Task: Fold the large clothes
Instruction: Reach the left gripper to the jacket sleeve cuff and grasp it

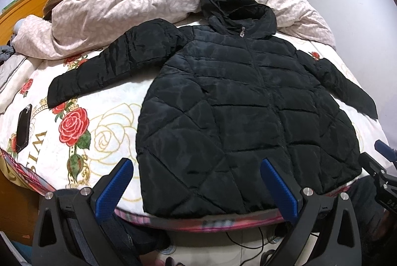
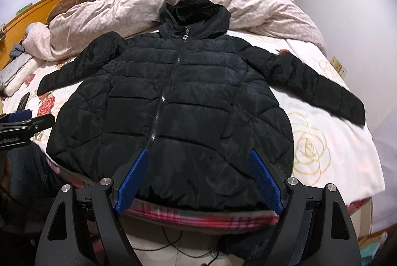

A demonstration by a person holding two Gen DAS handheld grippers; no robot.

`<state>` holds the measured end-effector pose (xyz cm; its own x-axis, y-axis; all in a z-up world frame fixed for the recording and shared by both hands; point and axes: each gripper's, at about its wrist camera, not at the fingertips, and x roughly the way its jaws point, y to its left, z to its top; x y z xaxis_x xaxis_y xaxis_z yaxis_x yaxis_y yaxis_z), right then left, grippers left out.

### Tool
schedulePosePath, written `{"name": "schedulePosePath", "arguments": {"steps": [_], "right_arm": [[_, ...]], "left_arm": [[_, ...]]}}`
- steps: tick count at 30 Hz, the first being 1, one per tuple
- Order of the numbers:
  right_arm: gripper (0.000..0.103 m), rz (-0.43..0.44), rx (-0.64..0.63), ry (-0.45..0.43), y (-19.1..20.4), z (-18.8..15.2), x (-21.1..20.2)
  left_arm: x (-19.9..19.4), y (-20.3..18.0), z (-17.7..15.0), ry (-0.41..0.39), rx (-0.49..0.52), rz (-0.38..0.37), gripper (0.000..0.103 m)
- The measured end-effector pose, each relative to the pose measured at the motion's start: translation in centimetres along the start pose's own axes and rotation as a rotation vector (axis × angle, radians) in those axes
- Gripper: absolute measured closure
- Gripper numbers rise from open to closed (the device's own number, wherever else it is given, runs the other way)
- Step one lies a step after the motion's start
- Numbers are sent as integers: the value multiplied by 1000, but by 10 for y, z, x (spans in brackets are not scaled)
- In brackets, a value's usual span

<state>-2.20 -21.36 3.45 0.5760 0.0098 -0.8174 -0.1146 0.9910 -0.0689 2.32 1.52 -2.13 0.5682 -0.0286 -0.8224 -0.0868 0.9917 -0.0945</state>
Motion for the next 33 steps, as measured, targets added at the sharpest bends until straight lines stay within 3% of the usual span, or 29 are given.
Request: {"name": "schedulePosePath", "arguments": {"steps": [4, 9, 17, 23, 33], "right_arm": [[20, 13, -29, 3, 9, 17, 14], [20, 22, -54, 19, 19, 34, 33], [21, 72, -52, 41, 31, 66, 71], [21, 94, -61, 50, 40, 86, 99], [21, 134, -85, 138, 51, 107, 156]], "left_arm": [[13, 19, 12, 8, -61, -10, 0], [26, 41, 30, -17, -96, 44, 0], [57, 86, 62, -17, -175, 61, 0], [86, 132, 80, -23, -260, 102, 0], [143, 215, 93, -11, -407, 177, 4]]}}
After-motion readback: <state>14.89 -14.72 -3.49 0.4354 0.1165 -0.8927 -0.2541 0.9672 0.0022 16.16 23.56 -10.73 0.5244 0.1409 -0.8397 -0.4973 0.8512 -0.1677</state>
